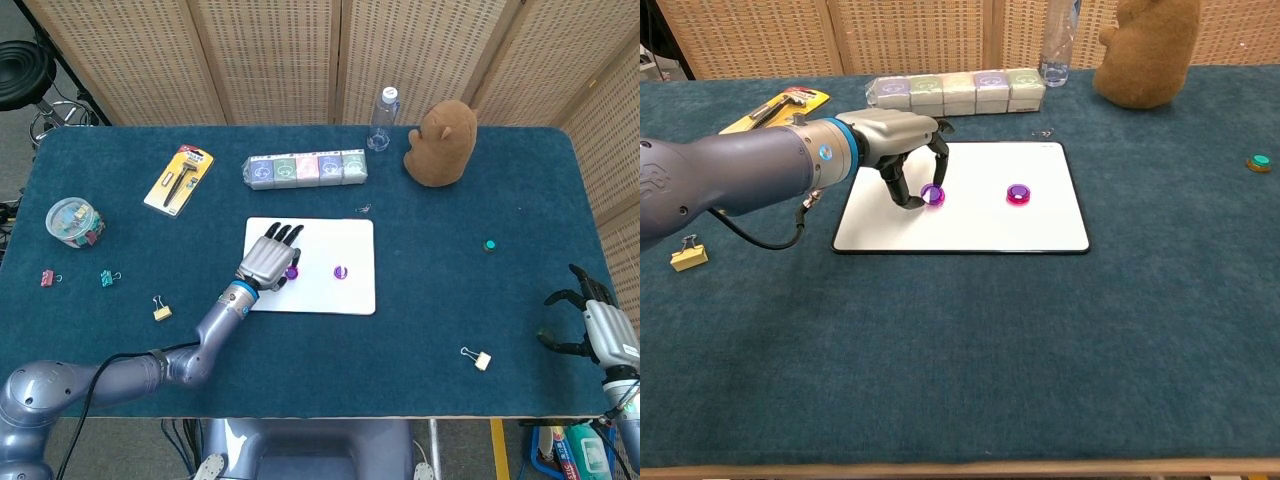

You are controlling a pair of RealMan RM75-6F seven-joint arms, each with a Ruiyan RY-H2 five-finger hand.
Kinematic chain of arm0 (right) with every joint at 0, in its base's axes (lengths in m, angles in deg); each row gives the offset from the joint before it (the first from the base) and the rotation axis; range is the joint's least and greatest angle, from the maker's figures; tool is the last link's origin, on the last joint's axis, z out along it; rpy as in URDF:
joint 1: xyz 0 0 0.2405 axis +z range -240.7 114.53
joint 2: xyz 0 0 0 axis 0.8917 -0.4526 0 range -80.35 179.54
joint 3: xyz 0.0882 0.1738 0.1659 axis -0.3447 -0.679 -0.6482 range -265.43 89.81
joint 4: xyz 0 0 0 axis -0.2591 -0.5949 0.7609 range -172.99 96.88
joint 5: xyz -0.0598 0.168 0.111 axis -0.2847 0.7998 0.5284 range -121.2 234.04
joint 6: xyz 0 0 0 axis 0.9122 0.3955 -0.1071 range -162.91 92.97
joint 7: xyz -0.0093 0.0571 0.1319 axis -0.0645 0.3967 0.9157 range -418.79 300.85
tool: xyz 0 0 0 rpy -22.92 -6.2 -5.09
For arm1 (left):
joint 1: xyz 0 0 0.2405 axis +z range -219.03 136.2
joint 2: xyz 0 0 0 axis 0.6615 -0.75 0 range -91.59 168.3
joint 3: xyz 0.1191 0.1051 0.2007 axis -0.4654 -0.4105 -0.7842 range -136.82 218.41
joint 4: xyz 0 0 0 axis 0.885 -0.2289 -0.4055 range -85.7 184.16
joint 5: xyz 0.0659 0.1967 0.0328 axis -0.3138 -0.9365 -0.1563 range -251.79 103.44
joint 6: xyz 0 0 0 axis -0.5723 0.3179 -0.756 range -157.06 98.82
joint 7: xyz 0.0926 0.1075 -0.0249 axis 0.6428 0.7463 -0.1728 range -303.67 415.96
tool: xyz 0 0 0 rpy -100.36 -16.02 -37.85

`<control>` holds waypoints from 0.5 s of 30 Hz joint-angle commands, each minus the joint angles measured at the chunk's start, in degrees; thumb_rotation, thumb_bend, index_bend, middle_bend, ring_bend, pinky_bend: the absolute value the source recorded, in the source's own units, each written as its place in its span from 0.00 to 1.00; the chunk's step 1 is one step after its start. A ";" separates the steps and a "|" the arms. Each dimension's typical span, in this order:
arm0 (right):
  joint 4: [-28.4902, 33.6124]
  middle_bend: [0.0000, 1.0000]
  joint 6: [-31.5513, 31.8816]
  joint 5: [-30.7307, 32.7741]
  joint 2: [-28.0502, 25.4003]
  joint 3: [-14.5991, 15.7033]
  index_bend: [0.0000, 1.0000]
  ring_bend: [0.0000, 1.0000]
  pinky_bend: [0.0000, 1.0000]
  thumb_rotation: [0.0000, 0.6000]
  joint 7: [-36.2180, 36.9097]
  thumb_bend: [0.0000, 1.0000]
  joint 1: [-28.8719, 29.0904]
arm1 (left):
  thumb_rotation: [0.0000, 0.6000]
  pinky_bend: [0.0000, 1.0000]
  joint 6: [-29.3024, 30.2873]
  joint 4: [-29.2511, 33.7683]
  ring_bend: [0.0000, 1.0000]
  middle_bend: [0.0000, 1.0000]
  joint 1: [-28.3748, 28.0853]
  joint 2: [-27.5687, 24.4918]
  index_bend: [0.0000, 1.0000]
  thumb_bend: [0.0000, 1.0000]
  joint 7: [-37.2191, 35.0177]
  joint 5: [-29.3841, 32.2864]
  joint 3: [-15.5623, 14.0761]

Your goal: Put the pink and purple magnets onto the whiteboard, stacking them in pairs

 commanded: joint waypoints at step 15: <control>0.08 0.00 -0.04 -0.12 -0.10 0.04 0.40 0.00 0.00 1.00 0.15 0.18 0.00 | 1.00 0.00 1.77 3.99 0.00 0.00 0.66 -3.02 0.16 0.34 -1.55 -1.20 -0.22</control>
